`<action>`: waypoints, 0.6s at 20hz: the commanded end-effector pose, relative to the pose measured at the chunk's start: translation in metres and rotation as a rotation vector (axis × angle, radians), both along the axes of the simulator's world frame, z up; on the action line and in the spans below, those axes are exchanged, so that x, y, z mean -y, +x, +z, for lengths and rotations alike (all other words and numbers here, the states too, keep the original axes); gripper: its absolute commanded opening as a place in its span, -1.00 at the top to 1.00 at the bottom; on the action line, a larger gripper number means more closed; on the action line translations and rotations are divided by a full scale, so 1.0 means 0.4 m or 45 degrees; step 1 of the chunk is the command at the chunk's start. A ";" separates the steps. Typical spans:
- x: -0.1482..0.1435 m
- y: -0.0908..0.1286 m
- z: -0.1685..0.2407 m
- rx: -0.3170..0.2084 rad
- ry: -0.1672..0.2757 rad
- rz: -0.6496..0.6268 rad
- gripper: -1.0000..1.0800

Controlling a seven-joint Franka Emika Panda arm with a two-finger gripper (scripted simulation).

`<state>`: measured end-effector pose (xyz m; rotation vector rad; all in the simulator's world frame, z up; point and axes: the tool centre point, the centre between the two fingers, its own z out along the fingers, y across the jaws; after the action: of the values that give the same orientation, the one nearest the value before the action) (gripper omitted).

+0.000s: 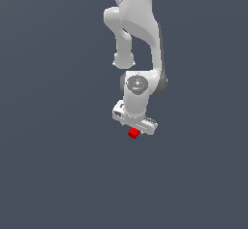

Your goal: Pick up the red cube and move it to a goal position.

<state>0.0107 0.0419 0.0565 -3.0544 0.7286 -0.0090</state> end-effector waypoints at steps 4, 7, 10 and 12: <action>-0.012 0.007 -0.056 -0.004 -0.001 -0.122 -0.92; -0.016 0.010 -0.076 -0.006 -0.001 -0.164 -0.92; -0.019 0.012 -0.088 -0.007 -0.001 -0.190 -0.92; -0.020 0.013 -0.091 -0.007 0.000 -0.197 -0.92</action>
<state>0.0152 0.0495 0.0213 -2.9946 0.9527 0.0002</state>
